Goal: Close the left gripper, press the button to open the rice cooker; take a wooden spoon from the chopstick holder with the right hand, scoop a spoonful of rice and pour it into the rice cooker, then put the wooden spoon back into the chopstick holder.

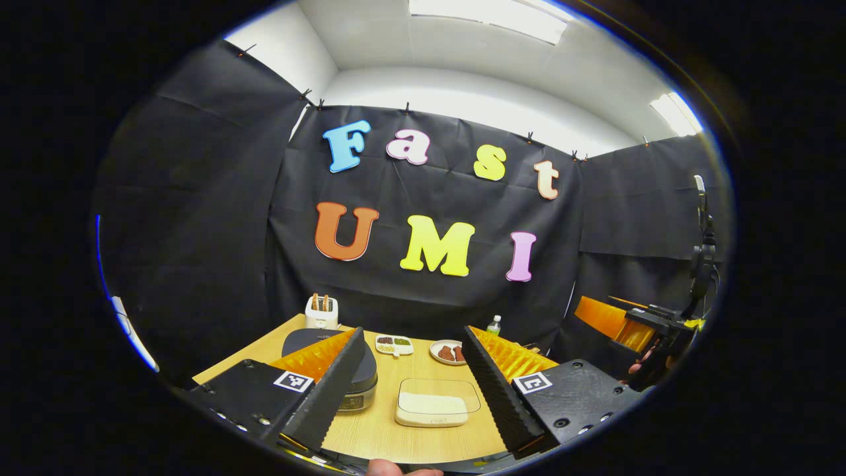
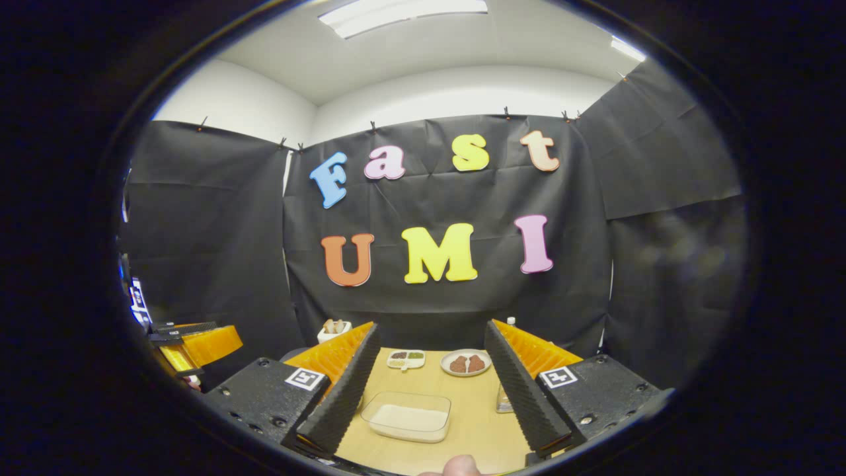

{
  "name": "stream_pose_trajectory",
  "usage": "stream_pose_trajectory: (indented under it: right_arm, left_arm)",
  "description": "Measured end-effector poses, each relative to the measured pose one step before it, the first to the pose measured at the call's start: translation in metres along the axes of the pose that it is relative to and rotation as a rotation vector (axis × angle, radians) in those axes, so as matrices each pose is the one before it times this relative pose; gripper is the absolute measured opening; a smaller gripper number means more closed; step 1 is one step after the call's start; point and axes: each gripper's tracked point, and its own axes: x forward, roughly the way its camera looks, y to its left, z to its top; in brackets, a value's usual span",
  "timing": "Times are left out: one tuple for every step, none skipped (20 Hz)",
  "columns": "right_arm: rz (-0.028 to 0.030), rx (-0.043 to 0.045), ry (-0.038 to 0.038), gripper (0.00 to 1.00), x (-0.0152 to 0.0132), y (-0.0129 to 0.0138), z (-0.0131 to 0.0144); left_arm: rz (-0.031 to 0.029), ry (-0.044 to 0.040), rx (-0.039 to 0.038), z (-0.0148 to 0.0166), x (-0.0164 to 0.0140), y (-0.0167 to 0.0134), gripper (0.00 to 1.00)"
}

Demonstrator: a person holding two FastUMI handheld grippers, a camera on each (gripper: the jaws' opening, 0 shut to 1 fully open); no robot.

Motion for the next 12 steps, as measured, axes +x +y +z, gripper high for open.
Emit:
stream_pose_trajectory:
  right_arm:
    - [-0.00193, -0.00745, -0.00513, 0.94, -0.00124, -0.00088, -0.00015]
    - [-0.00303, -0.00618, -0.00347, 0.94, -0.00064, 0.00001, -0.00065]
    - [0.00134, -0.00030, -0.00053, 1.00, -0.00109, 0.00253, -0.00189]
    - [0.00697, 0.00231, -0.00273, 0.94, -0.00128, 0.00306, -0.00177]
    - [0.00167, -0.00133, -0.00266, 0.94, -0.00069, 0.00052, -0.00042]
    - [0.00269, -0.00371, -0.00162, 0.94, -0.00013, 0.00021, -0.00082]
    - [0.00460, -0.00038, 0.00094, 1.00, -0.00037, 0.00181, -0.00101]
    - [0.00663, 0.00181, 0.00638, 0.94, 0.00094, 0.00210, -0.00217]
    - [0.00870, 0.00137, 0.00655, 1.00, -0.00014, 0.00242, -0.00215]
    - [0.00930, -0.00282, 0.00615, 1.00, 0.00087, 0.00301, -0.00115]
    - [0.00911, -0.00802, -0.00168, 0.94, -0.00067, 0.00209, 0.00082]
    - [0.00629, -0.01058, -0.00441, 1.00, -0.00013, 0.00181, 0.00210]
  left_arm:
    - [0.00006, -0.02063, 0.00093, 0.00576, -0.00313, -0.00114, 0.95]
    - [0.00400, -0.02042, 0.00038, 0.00581, -0.00110, -0.00122, 0.94]
    - [-0.00006, -0.01105, 0.00151, 0.00246, -0.00104, -0.00263, 0.95]
    - [0.00095, -0.01398, 0.00258, 0.00223, -0.00102, -0.00060, 0.94]
    - [0.00004, -0.00858, 0.00226, 0.00216, -0.00221, -0.00024, 0.94]
    - [0.00312, -0.00793, 0.00271, 0.00162, -0.00057, -0.00025, 0.94]
    - [0.00172, 0.00474, 0.00324, -0.00229, -0.00093, -0.00030, 0.94]
    - [0.00201, 0.00373, 0.00461, -0.00073, -0.00161, -0.00050, 0.95]
    - [0.00476, 0.00684, 0.00145, -0.00020, 0.00148, -0.00007, 0.94]
    - [0.00318, 0.00885, -0.00119, 0.00013, -0.00081, 0.00036, 0.95]
    - [0.00062, 0.00000, 0.00067, 0.00177, -0.00066, -0.00025, 0.95]
    - [0.00175, -0.00473, -0.00192, 0.00341, 0.00010, -0.00069, 0.95]
